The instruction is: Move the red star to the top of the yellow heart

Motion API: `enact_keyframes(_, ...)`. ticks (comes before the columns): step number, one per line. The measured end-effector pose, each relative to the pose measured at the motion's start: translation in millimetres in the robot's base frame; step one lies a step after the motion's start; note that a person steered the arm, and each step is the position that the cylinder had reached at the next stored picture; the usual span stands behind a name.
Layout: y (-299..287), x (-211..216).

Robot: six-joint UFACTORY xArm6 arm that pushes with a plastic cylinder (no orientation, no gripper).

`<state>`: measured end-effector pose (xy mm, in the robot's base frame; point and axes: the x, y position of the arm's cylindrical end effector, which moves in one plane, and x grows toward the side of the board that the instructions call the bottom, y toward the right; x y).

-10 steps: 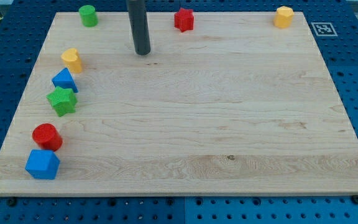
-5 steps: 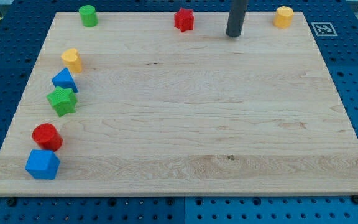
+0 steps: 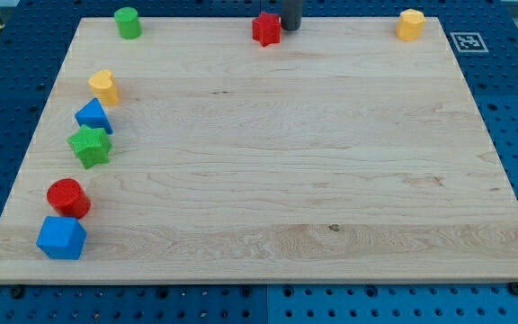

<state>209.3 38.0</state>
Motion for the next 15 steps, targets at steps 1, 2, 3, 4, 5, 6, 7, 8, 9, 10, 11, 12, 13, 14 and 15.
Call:
enact_keyframes(1, -29.8, 5.7)
enact_keyframes(2, -50.5, 16.1)
enact_keyframes(3, -71.9, 24.4)
enact_keyframes(4, -93.8, 32.1)
enact_keyframes(5, -113.0, 36.9)
enact_keyframes(6, -130.4, 46.3)
enact_keyframes(7, -141.5, 58.0)
enact_keyframes(8, -148.0, 73.3)
enact_keyframes(9, -149.5, 88.0)
enact_keyframes(10, -149.6, 92.7)
enact_keyframes(11, -149.6, 92.7)
enact_keyframes(12, -154.4, 93.6)
enact_keyframes(13, -160.2, 94.6)
enact_keyframes(14, -167.8, 100.6)
enact_keyframes(15, -169.1, 104.3)
